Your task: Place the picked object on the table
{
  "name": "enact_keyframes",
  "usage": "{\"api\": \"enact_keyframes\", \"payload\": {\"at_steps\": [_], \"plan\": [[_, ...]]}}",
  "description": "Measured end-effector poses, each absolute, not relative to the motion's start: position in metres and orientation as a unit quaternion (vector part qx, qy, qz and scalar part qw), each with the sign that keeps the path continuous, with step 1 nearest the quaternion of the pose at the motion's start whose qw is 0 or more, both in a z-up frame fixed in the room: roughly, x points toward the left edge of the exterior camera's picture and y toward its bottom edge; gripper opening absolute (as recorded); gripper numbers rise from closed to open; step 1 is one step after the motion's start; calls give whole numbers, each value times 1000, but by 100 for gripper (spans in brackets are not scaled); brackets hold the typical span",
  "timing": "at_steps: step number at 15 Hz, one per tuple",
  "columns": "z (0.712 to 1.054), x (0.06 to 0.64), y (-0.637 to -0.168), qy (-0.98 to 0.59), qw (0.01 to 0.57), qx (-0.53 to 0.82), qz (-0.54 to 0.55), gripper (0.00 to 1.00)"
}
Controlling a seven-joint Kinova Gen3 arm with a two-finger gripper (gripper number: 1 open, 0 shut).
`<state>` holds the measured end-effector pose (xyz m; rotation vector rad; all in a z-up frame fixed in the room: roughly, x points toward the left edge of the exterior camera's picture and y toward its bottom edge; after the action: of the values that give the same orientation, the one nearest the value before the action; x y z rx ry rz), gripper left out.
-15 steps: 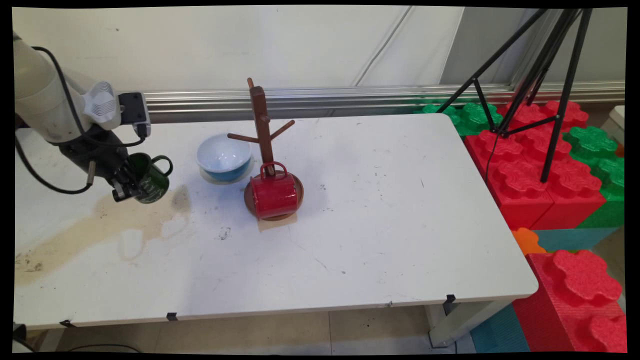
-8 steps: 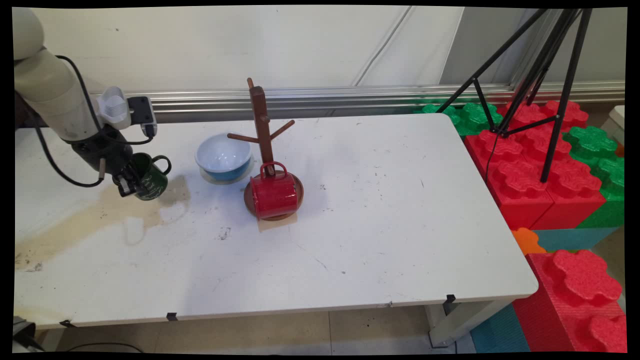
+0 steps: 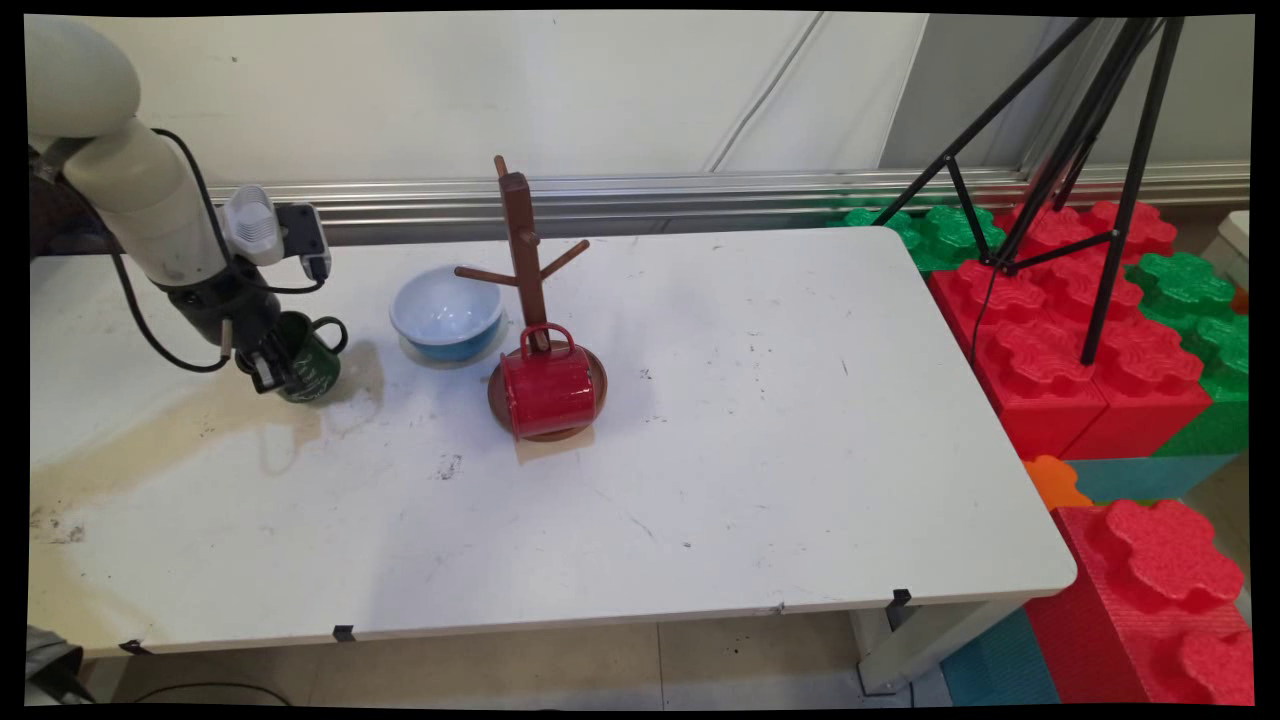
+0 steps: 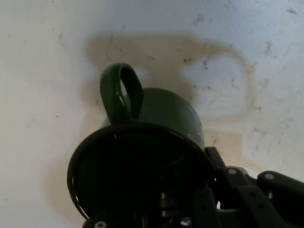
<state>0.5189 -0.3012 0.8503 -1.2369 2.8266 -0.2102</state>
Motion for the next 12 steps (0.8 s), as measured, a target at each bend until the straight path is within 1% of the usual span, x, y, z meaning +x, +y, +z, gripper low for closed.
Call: {"api": "enact_keyframes", "payload": {"at_steps": [8,9,12], "plan": [[837,524,-312,911,34,-407,-60,0],[836,525,-312,911,34,-407,-59,100],[834,526,-314,910,36,-409,-58,100]]}}
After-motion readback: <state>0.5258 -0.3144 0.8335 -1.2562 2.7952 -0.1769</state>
